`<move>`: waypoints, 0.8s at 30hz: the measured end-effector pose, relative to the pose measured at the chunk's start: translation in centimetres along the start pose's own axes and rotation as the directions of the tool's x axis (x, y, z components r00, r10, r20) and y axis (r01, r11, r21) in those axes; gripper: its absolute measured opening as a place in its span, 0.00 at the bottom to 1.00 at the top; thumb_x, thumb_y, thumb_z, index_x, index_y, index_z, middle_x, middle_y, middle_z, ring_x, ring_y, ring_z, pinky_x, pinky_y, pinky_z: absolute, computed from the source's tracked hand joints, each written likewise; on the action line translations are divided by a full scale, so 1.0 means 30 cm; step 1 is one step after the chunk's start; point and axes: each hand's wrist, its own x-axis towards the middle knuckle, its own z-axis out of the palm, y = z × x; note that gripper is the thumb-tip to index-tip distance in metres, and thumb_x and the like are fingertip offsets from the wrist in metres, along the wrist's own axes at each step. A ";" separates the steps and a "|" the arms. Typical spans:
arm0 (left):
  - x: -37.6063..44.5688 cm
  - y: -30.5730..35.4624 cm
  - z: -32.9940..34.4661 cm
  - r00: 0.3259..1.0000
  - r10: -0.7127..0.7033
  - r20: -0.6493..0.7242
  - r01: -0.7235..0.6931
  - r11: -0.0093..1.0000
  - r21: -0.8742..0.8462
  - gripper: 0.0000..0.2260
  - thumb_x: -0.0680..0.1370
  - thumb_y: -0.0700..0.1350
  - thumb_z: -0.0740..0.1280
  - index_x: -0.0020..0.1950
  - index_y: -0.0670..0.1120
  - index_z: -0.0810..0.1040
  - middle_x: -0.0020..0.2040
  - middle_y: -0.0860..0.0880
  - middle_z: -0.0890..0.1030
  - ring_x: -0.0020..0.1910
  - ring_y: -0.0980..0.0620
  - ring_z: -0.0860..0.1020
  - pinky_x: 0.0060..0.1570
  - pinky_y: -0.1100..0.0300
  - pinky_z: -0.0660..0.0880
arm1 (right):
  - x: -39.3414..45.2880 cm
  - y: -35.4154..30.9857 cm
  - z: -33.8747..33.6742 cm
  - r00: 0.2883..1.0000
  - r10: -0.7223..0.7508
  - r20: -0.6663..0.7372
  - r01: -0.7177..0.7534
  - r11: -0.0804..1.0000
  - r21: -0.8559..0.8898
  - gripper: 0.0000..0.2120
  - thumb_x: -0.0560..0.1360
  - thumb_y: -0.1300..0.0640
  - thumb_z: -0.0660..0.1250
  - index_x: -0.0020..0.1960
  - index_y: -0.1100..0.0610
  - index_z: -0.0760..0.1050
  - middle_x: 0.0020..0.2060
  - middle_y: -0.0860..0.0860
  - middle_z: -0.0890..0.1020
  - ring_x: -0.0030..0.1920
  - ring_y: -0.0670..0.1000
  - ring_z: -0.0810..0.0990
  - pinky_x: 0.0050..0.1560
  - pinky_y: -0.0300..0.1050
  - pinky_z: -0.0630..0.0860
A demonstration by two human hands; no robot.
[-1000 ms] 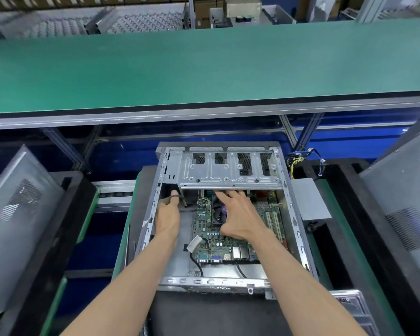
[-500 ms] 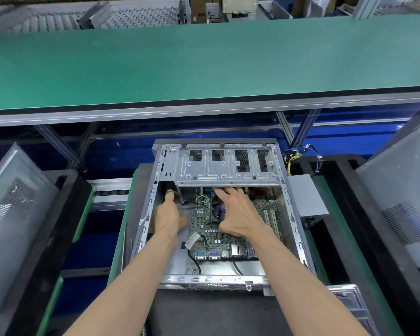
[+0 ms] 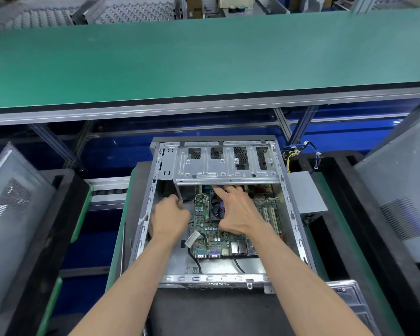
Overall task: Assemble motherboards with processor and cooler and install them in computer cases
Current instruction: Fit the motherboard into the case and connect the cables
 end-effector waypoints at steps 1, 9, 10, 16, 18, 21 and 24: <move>-0.007 -0.001 0.011 0.997 0.067 0.048 -0.079 0.947 0.310 0.04 0.75 0.44 0.65 0.47 0.50 0.79 0.49 0.50 0.79 0.47 0.49 0.77 0.43 0.55 0.71 | 0.001 0.000 -0.001 1.000 0.000 -0.002 0.000 1.000 0.002 0.49 0.58 0.60 0.67 0.79 0.55 0.61 0.56 0.57 0.76 0.59 0.58 0.69 0.65 0.63 0.72; -0.008 0.009 0.023 0.892 -0.213 0.399 0.076 0.940 0.332 0.10 0.71 0.53 0.59 0.43 0.49 0.75 0.42 0.48 0.79 0.52 0.45 0.75 0.65 0.47 0.59 | -0.002 -0.004 0.001 1.000 -0.003 0.008 0.003 1.000 -0.017 0.49 0.59 0.60 0.67 0.80 0.56 0.59 0.64 0.58 0.74 0.65 0.60 0.68 0.68 0.65 0.70; -0.008 0.010 0.023 0.902 -0.209 0.377 0.102 0.953 0.286 0.08 0.72 0.51 0.60 0.41 0.47 0.75 0.39 0.49 0.79 0.47 0.46 0.76 0.65 0.47 0.60 | -0.001 -0.005 0.001 1.000 -0.002 0.009 0.003 1.000 -0.014 0.49 0.59 0.61 0.67 0.80 0.56 0.59 0.65 0.58 0.74 0.66 0.60 0.68 0.69 0.65 0.69; 0.009 -0.010 0.025 0.959 -0.257 0.120 0.272 0.953 -0.131 0.10 0.82 0.46 0.62 0.42 0.46 0.77 0.31 0.50 0.74 0.30 0.52 0.71 0.32 0.60 0.67 | -0.004 -0.003 -0.001 1.000 0.003 0.014 -0.003 1.000 -0.003 0.50 0.58 0.61 0.66 0.80 0.55 0.59 0.67 0.59 0.73 0.68 0.61 0.67 0.71 0.65 0.68; 0.019 -0.014 0.024 0.937 -0.329 0.120 0.349 0.841 -0.415 0.09 0.84 0.45 0.61 0.58 0.45 0.78 0.38 0.50 0.77 0.35 0.53 0.74 0.35 0.60 0.68 | -0.004 -0.003 -0.001 1.000 0.001 0.015 -0.001 1.000 -0.005 0.50 0.58 0.61 0.66 0.80 0.55 0.59 0.68 0.60 0.72 0.69 0.61 0.67 0.71 0.64 0.68; 0.031 -0.007 0.017 0.877 -0.399 0.266 0.432 0.416 -0.800 0.07 0.85 0.46 0.59 0.58 0.45 0.74 0.40 0.47 0.76 0.36 0.50 0.73 0.36 0.56 0.67 | -0.003 -0.003 0.001 1.000 -0.001 0.015 0.001 1.000 -0.004 0.50 0.58 0.60 0.66 0.80 0.55 0.59 0.69 0.60 0.72 0.69 0.62 0.67 0.71 0.65 0.68; 0.029 0.008 0.008 0.877 -0.344 0.335 0.390 0.103 -0.915 0.12 0.86 0.49 0.57 0.44 0.48 0.68 0.39 0.48 0.83 0.39 0.52 0.79 0.40 0.58 0.72 | -0.002 -0.002 0.002 1.000 0.004 0.015 -0.004 1.000 -0.009 0.50 0.58 0.60 0.66 0.80 0.55 0.59 0.66 0.60 0.73 0.68 0.62 0.68 0.70 0.64 0.68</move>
